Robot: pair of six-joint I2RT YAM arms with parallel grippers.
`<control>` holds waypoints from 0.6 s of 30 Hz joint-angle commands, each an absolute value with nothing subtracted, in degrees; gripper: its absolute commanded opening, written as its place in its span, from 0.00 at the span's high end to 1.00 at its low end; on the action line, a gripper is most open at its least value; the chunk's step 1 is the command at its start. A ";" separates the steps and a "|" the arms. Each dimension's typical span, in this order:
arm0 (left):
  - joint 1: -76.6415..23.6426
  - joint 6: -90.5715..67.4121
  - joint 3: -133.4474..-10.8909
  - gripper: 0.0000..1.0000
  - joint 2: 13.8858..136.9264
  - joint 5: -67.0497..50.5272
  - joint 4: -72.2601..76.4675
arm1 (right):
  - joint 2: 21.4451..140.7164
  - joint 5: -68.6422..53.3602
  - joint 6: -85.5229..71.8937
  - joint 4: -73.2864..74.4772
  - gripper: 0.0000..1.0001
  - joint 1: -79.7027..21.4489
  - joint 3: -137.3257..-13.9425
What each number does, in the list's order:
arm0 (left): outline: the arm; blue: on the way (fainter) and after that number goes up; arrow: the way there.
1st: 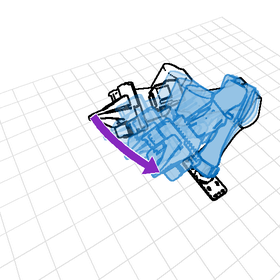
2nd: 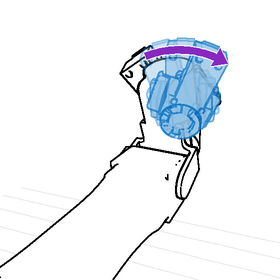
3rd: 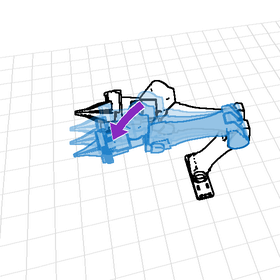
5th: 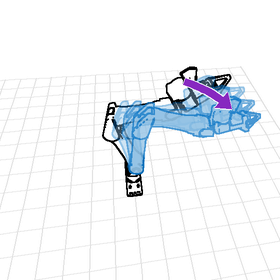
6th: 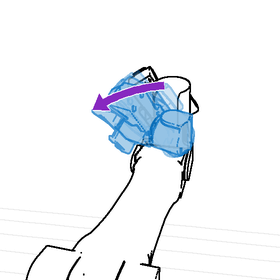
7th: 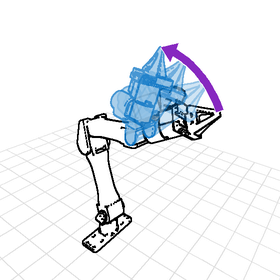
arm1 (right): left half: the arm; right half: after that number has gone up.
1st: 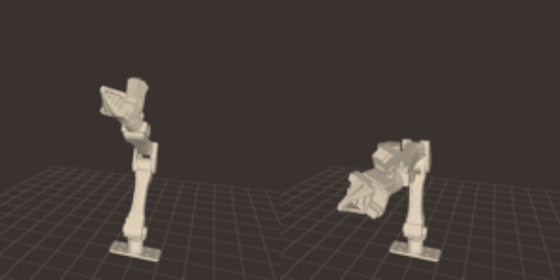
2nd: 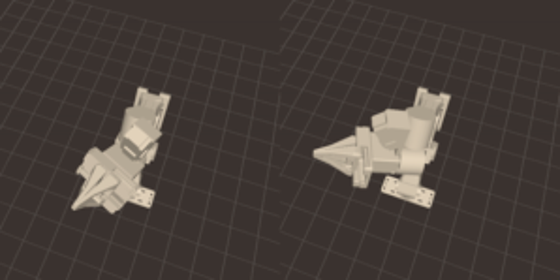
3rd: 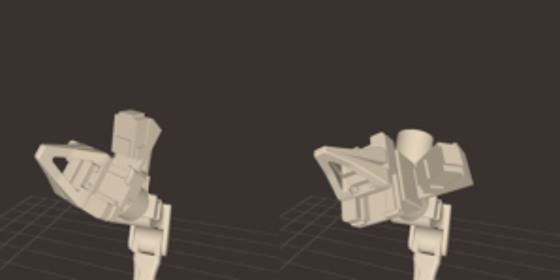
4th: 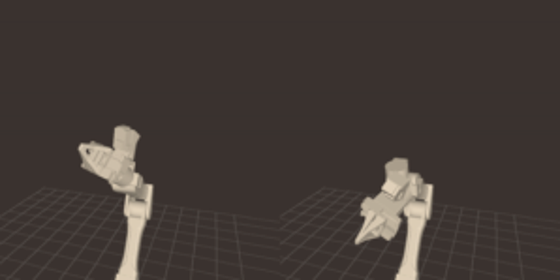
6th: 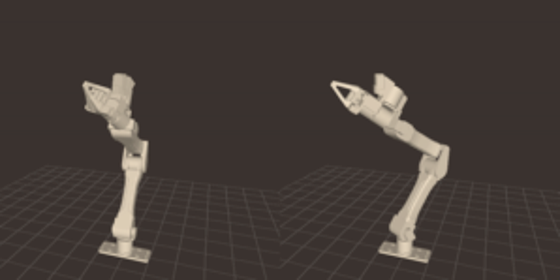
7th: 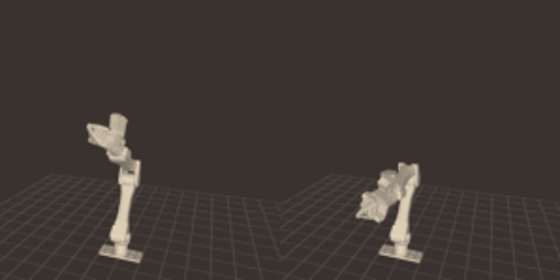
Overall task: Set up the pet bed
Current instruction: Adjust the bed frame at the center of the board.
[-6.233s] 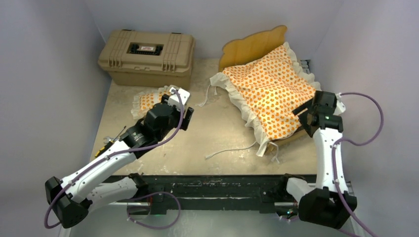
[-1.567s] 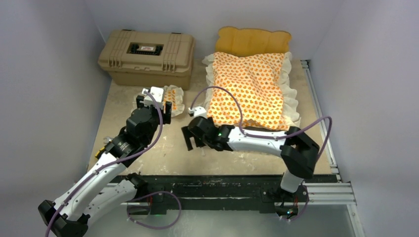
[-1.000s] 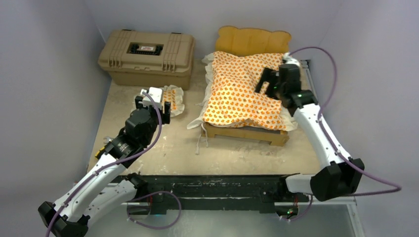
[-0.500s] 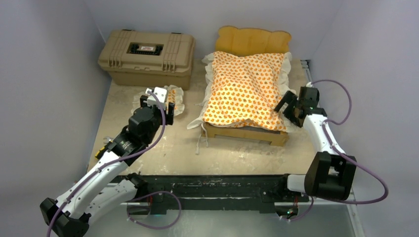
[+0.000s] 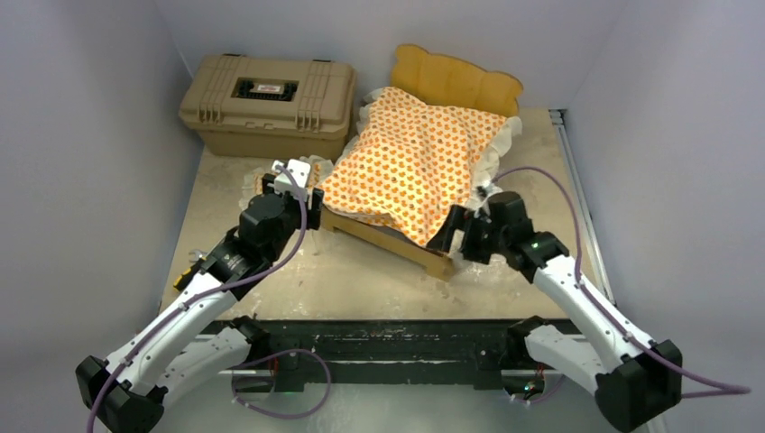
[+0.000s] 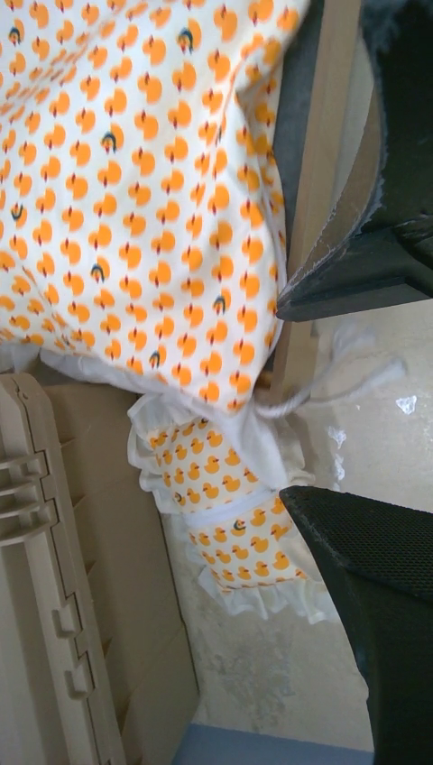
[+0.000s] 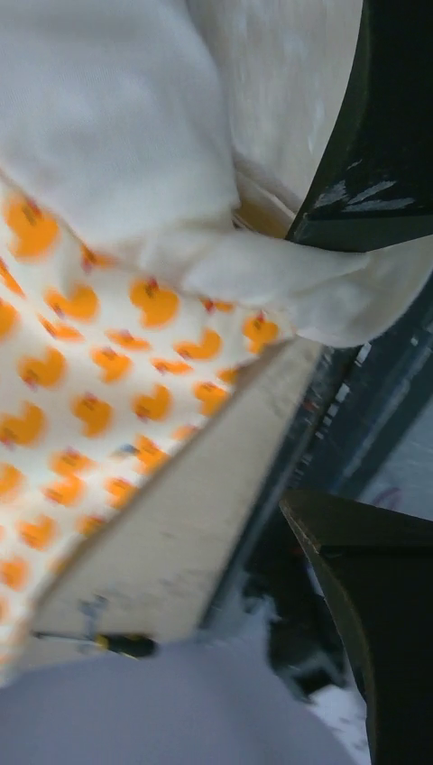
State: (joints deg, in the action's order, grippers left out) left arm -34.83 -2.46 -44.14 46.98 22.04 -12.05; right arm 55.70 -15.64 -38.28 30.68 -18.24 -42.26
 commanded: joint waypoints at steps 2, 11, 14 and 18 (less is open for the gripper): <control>-34.37 -6.50 -45.74 0.33 47.99 19.38 -11.49 | 54.88 -17.95 -47.47 34.20 0.01 -33.51 -45.97; -34.37 -24.47 -49.59 0.26 48.88 17.49 -24.63 | 62.95 22.37 -34.55 44.44 0.01 -32.43 -75.28; -34.36 -30.81 -49.47 0.26 49.87 15.05 -26.49 | 68.17 19.37 -21.52 28.44 0.01 -20.63 -77.98; -34.37 -36.13 -47.70 0.25 51.32 13.30 -25.63 | 73.84 2.93 -9.57 4.89 0.01 -5.35 -77.19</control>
State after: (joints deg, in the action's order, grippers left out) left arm -34.76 -27.07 -47.48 50.09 16.14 -24.60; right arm 67.94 11.33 -26.30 28.69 -16.67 -77.49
